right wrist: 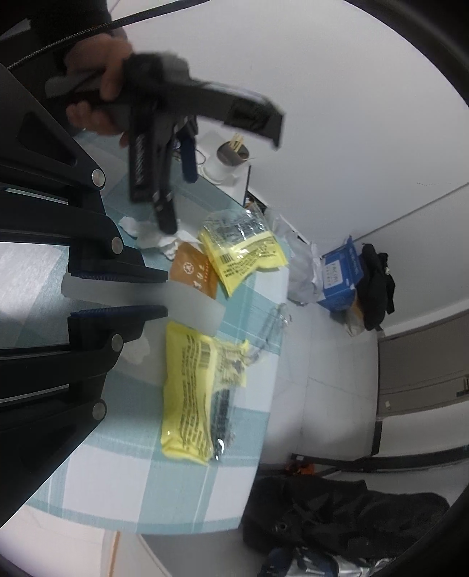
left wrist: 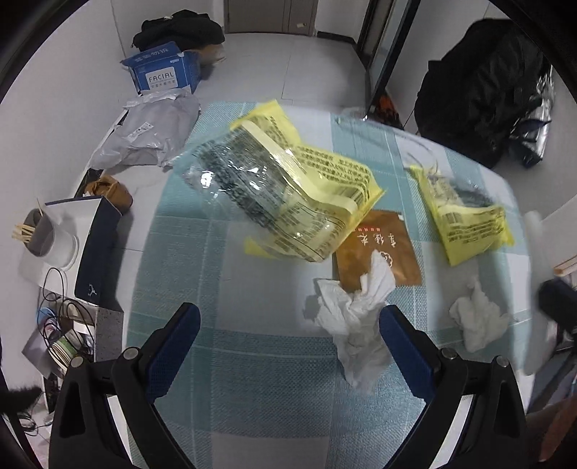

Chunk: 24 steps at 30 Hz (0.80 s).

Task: Collect trash
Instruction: 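Close the left gripper on a white tissue while the right gripper grasps a white foam block, then carry the tissue and foam block in both grippers over the trash bin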

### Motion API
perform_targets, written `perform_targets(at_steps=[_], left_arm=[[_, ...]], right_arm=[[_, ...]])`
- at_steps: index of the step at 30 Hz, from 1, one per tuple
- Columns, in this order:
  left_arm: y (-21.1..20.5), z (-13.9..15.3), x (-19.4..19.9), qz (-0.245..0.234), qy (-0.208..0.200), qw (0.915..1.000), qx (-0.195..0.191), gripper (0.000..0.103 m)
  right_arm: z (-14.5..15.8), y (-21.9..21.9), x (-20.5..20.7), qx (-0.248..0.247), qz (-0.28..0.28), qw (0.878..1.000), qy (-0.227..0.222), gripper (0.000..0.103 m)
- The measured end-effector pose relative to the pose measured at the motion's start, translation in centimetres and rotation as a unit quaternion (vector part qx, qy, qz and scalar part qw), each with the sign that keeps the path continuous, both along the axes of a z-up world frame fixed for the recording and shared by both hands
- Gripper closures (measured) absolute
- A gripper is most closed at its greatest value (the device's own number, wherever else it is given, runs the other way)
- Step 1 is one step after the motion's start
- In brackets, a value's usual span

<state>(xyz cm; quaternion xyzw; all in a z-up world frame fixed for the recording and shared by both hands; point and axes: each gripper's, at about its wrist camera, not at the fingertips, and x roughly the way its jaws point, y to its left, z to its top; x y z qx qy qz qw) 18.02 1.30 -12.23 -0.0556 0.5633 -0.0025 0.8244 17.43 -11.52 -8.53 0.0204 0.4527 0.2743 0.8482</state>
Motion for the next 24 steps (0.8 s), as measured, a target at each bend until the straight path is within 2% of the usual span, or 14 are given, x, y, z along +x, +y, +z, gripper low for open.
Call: perform_targets(at_steps=[5, 6, 8, 9, 11, 12, 13, 14, 15, 19, 24], left_arm=[[-0.4, 0.1, 0.0, 0.004, -0.008, 1.0, 0.001, 0.007], [-0.7, 0.1, 0.0, 0.001, -0.01, 0.9999, 0.003, 0.01], [-1.4, -0.1, 0.0, -0.01, -0.006, 0.9999, 0.008, 0.024], [-1.8, -0.3, 0.0, -0.017, -0.002, 0.9998, 0.012, 0.036], [-2.2, -0.4, -0.2, -0.028, -0.008, 0.9992, 0.029, 0.046], [-2.4, -0.4, -0.2, -0.033, -0.008, 0.999, 0.028, 0.055], [-2.7, -0.2, -0.3, -0.04, -0.011, 0.9988, 0.027, 0.068], [-2.8, -0.1, -0.4, -0.045, -0.012, 0.9987, 0.023, 0.075], [-2.9, -0.1, -0.5, -0.048, -0.012, 0.9986, 0.021, 0.087], [-2.8, 0.2, -1.0, -0.051, -0.013, 0.9985, 0.013, 0.095], [-2.7, 1.0, -1.6, -0.044, -0.021, 0.9988, 0.001, 0.097]], right_arm=[[0.8, -1.4, -0.4, 0.008, -0.005, 1.0, -0.008, 0.092], [0.9, -1.6, -0.4, 0.011, -0.006, 1.0, -0.009, 0.092], [1.1, -1.9, -0.5, 0.013, -0.007, 1.0, -0.009, 0.092], [1.3, -2.1, -0.5, 0.016, -0.007, 1.0, -0.01, 0.092], [1.5, -2.4, -0.6, 0.019, -0.007, 1.0, -0.012, 0.092], [1.7, -2.5, -0.6, 0.02, -0.007, 1.0, -0.014, 0.092], [1.8, -2.7, -0.7, 0.022, -0.007, 1.0, -0.015, 0.092], [1.9, -2.8, -0.8, 0.024, -0.007, 1.0, -0.016, 0.092], [1.9, -2.7, -0.8, 0.025, -0.007, 1.0, -0.017, 0.092], [2.3, -2.8, -0.8, 0.028, -0.011, 0.999, -0.019, 0.092], [2.8, -2.6, -1.3, 0.03, -0.012, 0.999, -0.029, 0.092]])
